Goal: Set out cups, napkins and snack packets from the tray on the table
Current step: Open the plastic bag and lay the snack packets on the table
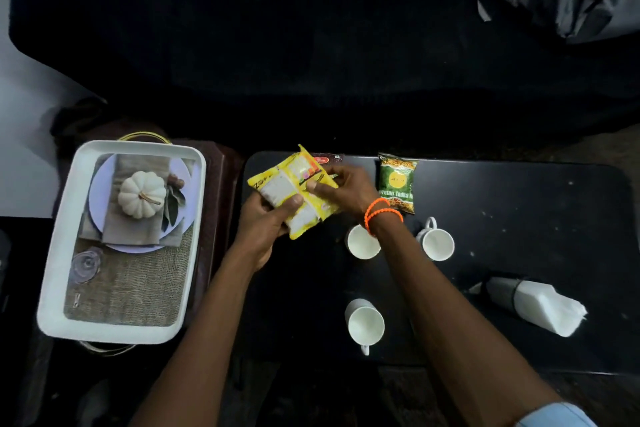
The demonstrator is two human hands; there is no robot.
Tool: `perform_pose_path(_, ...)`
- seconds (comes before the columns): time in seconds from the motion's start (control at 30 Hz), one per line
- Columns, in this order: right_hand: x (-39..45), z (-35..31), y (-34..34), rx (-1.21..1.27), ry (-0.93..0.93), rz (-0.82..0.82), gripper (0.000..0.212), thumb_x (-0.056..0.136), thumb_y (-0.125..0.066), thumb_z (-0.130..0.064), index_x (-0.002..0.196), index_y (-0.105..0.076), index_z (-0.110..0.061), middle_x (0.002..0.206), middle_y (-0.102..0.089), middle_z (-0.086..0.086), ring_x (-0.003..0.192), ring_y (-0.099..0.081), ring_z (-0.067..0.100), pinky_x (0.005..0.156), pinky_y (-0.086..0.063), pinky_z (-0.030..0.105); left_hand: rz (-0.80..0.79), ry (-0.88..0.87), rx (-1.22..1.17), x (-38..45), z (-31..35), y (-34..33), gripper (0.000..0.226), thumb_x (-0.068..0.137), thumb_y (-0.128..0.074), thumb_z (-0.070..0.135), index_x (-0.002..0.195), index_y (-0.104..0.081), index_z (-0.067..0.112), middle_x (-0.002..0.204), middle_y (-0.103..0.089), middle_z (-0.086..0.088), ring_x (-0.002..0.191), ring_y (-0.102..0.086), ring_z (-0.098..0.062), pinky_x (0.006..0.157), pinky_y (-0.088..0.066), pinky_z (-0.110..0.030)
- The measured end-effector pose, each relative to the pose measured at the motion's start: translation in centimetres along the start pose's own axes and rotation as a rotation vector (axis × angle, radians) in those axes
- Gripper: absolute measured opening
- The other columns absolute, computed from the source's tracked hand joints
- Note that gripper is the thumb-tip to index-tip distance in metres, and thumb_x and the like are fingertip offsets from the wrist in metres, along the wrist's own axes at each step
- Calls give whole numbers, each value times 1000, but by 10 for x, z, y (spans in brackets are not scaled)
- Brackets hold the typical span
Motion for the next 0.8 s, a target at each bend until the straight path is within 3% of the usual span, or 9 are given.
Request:
perform_pose_path(0.07, -1, -5, 17, -27, 42, 144, 33, 79, -88, -27, 103, -78, -8, 97, -79, 12, 87, -76, 27, 74, -64, 42, -22, -47, 17, 7, 9, -15, 53, 86, -82, 15, 134, -60, 14, 127, -75, -6, 114, -74, -28, 77, -64, -40)
perform_pose_path(0.13, -5, -6, 31, 175, 33, 231, 37, 75, -91, -24, 105, -76, -7, 95, -78, 10, 82, -76, 23, 68, -62, 38, -35, -73, -30, 17, 16, -31, 56, 87, -80, 9, 138, -56, 7, 131, -72, -12, 116, -73, -30, 83, -63, -44)
perform_pose_path(0.23, -15, -3, 42, 715, -50, 54, 50, 83, -83, -12, 128, -63, -5, 125, -71, 18, 107, -73, 33, 84, -62, 48, -73, -50, -69, 28, 22, -58, 58, 86, -80, 4, 138, -55, 3, 132, -70, -18, 118, -71, -32, 92, -61, -51)
perform_pose_path(0.3, -20, -1, 47, 803, -65, 12, 47, 88, -77, -6, 132, -60, -2, 131, -68, 20, 114, -70, 38, 86, -62, 49, -142, 4, -63, 33, 23, -79, 59, 84, -81, 1, 137, -55, 3, 130, -71, -17, 116, -72, -32, 89, -61, -48)
perform_pose_path(0.4, -23, 6, 63, 741, -154, 302, 38, 82, -76, 5, 119, -66, 4, 116, -73, 25, 102, -72, 44, 71, -63, 44, -214, 69, 81, 40, 20, -108, 69, 79, -82, -4, 140, -50, 6, 131, -70, -17, 117, -71, -34, 84, -63, -45)
perform_pose_path(0.53, -26, 19, 118, 671, -177, 662, 55, 69, -82, 10, 119, -61, 1, 114, -72, 27, 98, -73, 42, 81, -61, 56, -114, -12, 470, 54, 14, -139, 103, 74, -88, -1, 159, -31, 14, 105, -69, -5, 103, -70, -22, 87, -58, -34)
perform_pose_path(0.63, -34, 26, 174, 341, -67, 900, 47, 63, -86, -1, 104, -65, -13, 96, -72, 10, 80, -67, 24, 70, -56, 35, -48, -103, 597, 65, 16, -162, 88, 78, -84, -2, 154, -42, 13, 88, -62, 5, 84, -62, -9, 75, -53, -25)
perform_pose_path(0.7, -37, 29, 204, -55, 10, 998, 34, 65, -78, -9, 97, -69, -15, 86, -68, 1, 75, -62, 19, 67, -45, 25, -30, -162, 674, 73, 17, -173, 70, 80, -81, -2, 144, -55, 12, 87, -63, 5, 83, -63, -10, 84, -59, -33)
perform_pose_path(0.8, -33, 41, 224, -646, 172, 902, 25, 72, -67, 0, 97, -67, -5, 96, -65, 18, 90, -59, 39, 74, -43, 38, -22, -291, 837, 83, 14, -184, 54, 81, -77, -2, 131, -66, 15, 99, -66, -3, 87, -63, -15, 95, -59, -40)
Point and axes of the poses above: each hand's wrist, its own x-axis towards the middle knuckle, its own y-axis out of the back of the hand, z = x × y, the point moved 2 cm from there along x, towards the middle knuckle
